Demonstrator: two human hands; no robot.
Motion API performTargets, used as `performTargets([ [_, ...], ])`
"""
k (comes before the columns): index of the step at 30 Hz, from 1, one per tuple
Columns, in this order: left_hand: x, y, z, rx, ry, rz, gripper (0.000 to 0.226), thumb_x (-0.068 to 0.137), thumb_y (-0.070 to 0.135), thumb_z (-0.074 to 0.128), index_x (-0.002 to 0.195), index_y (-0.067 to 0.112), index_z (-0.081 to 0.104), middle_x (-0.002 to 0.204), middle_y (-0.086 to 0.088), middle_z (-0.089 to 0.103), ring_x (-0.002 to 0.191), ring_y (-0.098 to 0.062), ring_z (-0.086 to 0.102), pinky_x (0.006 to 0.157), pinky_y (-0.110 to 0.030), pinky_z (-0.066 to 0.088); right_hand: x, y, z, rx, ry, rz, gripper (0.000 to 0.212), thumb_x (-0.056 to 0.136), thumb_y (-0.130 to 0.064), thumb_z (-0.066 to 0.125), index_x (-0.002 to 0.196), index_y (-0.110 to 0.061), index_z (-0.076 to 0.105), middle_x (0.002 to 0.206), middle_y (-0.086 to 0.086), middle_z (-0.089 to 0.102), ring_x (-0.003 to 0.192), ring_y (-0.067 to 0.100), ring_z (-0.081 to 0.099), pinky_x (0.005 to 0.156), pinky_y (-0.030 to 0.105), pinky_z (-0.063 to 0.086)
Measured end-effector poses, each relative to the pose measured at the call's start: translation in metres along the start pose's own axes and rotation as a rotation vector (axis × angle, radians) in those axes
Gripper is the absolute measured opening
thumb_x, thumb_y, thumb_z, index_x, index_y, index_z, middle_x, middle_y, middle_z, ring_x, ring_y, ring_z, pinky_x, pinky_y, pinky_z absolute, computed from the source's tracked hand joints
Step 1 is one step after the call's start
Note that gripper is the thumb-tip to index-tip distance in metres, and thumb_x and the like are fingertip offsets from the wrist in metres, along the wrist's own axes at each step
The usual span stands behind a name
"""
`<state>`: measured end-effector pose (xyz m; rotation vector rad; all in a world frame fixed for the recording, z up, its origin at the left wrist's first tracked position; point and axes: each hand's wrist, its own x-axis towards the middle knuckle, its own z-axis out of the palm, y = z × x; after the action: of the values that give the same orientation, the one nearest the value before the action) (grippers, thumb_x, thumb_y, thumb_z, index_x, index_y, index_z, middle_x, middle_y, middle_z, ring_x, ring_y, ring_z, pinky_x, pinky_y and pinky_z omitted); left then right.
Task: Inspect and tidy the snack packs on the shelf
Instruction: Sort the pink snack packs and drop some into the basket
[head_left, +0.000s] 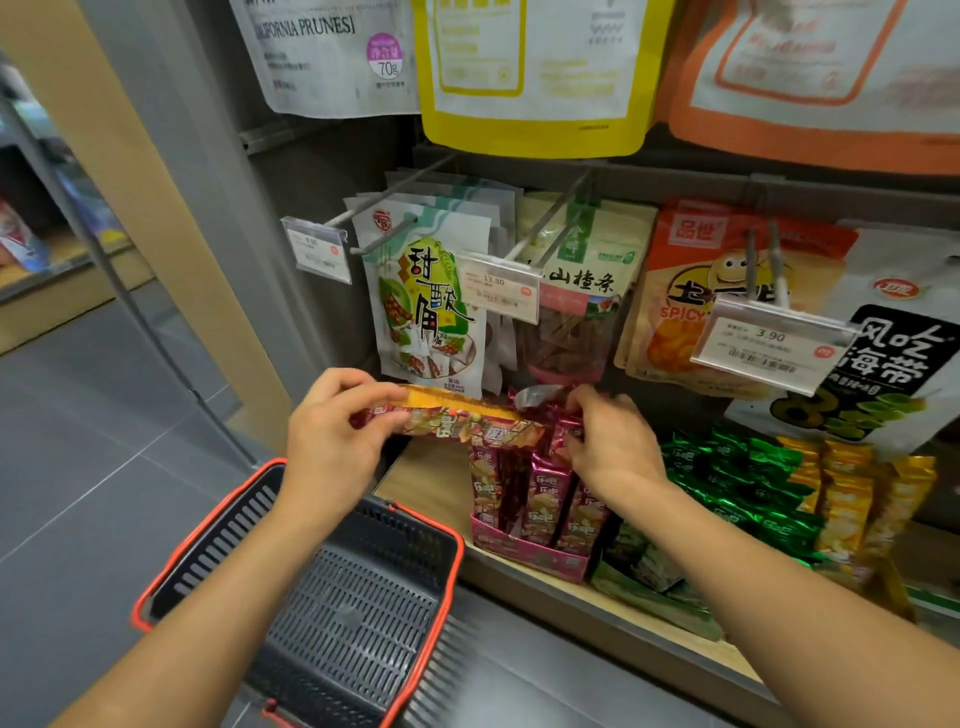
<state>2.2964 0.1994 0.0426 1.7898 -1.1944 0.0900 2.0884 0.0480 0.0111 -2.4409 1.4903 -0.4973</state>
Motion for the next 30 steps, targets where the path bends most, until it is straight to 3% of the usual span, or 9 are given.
performTargets([
  [4,-0.016,-0.005,-0.022,-0.060,0.045,-0.096,0.029,0.075,0.004,0.079,0.087,0.029,0.072,0.095,0.001,0.059,0.086,-0.001,0.054,0.077,-0.004,0.040,0.005,0.001,0.008,-0.169,-0.075,-0.091,0.029,0.091,-0.023,0.057,0.119,-0.028,0.061,0.131,-0.003,0.053,0.118,0.026,0.038,0.094,0.040,0.039],
  [8,-0.035,-0.009,-0.042,-0.125,0.095,-0.193,0.036,0.075,0.007,0.079,0.081,0.041,0.069,0.097,0.005,0.061,0.091,0.000,0.057,0.077,-0.002,0.041,0.006,-0.002,0.000,-0.304,-0.196,-0.080,0.046,0.093,-0.034,0.052,0.138,-0.029,0.042,0.144,0.006,0.032,0.129,0.031,0.026,0.101,0.052,0.031],
  [11,-0.046,-0.010,-0.052,-0.198,0.127,-0.265,0.036,0.074,0.009,0.079,0.079,0.044,0.071,0.100,0.005,0.063,0.096,-0.008,0.059,0.076,-0.004,0.044,-0.004,-0.006,-0.017,0.093,-0.099,-0.053,0.044,0.098,-0.036,0.045,0.143,-0.032,0.043,0.143,0.003,0.042,0.131,0.027,0.034,0.106,0.048,0.033],
  [14,-0.056,-0.006,-0.058,-0.300,0.145,-0.306,0.030,0.070,0.017,0.080,0.076,0.045,0.074,0.099,0.005,0.066,0.092,-0.006,0.061,0.074,-0.008,0.048,-0.025,-0.019,-0.035,0.653,-0.286,0.031,0.044,0.096,-0.049,0.047,0.137,-0.031,0.052,0.137,-0.008,0.054,0.123,0.015,0.050,0.105,0.039,0.043],
  [16,-0.061,-0.002,-0.061,-0.373,0.130,-0.324,0.021,0.067,0.024,0.078,0.078,0.042,0.075,0.099,0.002,0.068,0.090,-0.007,0.062,0.072,-0.010,0.050,-0.040,-0.028,-0.044,0.708,-0.443,-0.051,0.043,0.091,-0.048,0.056,0.133,-0.038,0.052,0.126,-0.015,0.058,0.114,0.013,0.059,0.095,0.039,0.053],
  [19,-0.070,0.001,-0.067,-0.492,0.094,-0.338,0.020,0.067,0.018,0.078,0.080,0.033,0.077,0.097,-0.002,0.069,0.088,-0.008,0.064,0.070,-0.013,0.051,-0.056,-0.036,-0.053,0.785,-0.414,-0.169,0.033,0.083,-0.029,0.074,0.109,-0.045,0.060,0.108,-0.022,0.062,0.099,-0.009,0.060,0.076,0.010,0.052],
  [21,-0.074,0.004,-0.072,-0.568,0.067,-0.342,0.027,0.068,0.005,0.078,0.080,0.029,0.075,0.091,0.004,0.070,0.083,-0.005,0.065,0.070,-0.013,0.052,-0.064,-0.039,-0.059,0.774,-0.365,-0.237,0.037,0.078,-0.016,0.080,0.098,-0.041,0.062,0.101,-0.020,0.064,0.090,-0.015,0.058,0.072,0.001,0.043],
  [25,-0.079,0.007,-0.084,-0.591,-0.054,-0.340,0.065,0.069,-0.022,0.070,0.096,0.037,0.071,0.086,0.017,0.064,0.081,-0.003,0.066,0.073,-0.013,0.051,-0.082,-0.047,-0.067,0.615,-0.326,-0.405,0.054,0.078,-0.007,0.077,0.105,-0.049,0.057,0.109,-0.022,0.059,0.104,-0.009,0.054,0.085,0.009,0.045],
  [30,-0.084,0.004,-0.099,-0.427,-0.185,-0.359,0.062,0.072,-0.017,0.072,0.110,0.032,0.069,0.101,0.000,0.063,0.089,-0.006,0.065,0.081,-0.013,0.049,-0.102,-0.055,-0.064,0.291,-0.337,-0.597,0.061,0.092,-0.014,0.061,0.131,-0.058,0.046,0.112,-0.022,0.042,0.097,0.000,0.052,0.078,0.016,0.044],
])
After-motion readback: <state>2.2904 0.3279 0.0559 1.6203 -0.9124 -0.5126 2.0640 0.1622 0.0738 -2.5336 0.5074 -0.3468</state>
